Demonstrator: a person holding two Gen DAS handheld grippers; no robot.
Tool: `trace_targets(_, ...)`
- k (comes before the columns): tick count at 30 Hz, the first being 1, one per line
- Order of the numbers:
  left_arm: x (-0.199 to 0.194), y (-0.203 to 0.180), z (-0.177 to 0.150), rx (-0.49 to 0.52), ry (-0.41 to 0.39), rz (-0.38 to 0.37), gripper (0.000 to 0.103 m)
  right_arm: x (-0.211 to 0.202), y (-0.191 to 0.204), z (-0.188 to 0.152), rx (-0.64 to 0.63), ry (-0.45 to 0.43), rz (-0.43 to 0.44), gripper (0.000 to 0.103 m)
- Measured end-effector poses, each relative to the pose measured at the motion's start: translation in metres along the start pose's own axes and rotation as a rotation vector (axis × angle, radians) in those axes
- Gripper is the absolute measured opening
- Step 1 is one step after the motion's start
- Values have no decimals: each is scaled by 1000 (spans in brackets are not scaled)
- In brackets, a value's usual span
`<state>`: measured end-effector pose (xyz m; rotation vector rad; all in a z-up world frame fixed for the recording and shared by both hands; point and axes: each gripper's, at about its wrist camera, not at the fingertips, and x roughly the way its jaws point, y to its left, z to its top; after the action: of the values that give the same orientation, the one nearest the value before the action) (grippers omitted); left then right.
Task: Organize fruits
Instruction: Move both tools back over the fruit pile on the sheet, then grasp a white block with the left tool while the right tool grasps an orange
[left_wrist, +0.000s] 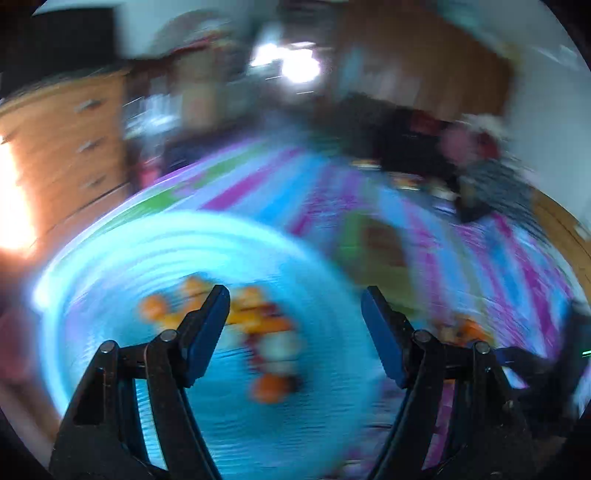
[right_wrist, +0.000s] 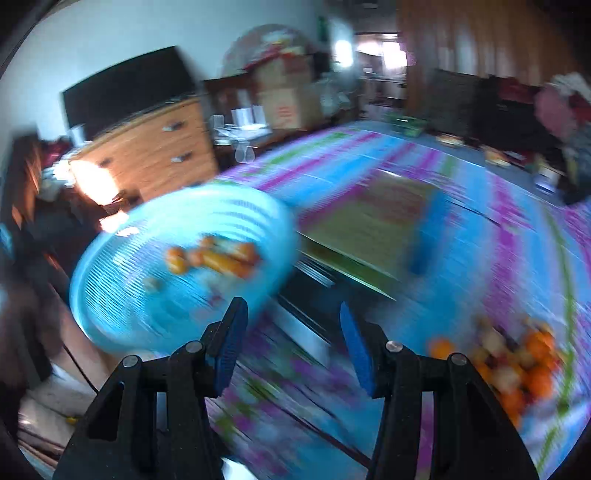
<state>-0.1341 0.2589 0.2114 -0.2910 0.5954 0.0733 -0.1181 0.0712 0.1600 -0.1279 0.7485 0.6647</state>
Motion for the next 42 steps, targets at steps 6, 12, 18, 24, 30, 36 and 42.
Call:
trace_targets(6, 12, -135, -27, 239, 99, -377, 75, -49, -99, -86, 189, 98, -205, 56)
trace_targets(12, 114, -186, -99, 281, 393, -483, 72, -82, -160, -145, 377, 155, -284, 56)
trace_targets(18, 183, -198, -155, 357, 509, -417, 50, -86, -188, -161, 439, 162, -266, 56)
trace_targets(24, 188, -216, -155, 484, 458, -403, 50, -79, -203, -167, 454, 151, -242, 56)
trace_targets(30, 209, -214, -157, 519, 497, -399, 50, -70, -214, -174, 480, 157, -220, 56)
trace_targets(36, 213, -211, -155, 499, 497, -421, 36, -64, -218, -177, 456, 168, -197, 56)
trace_targets(42, 197, -201, -151, 411, 496, -381, 36, -41, -230, -166, 382, 162, -167, 56)
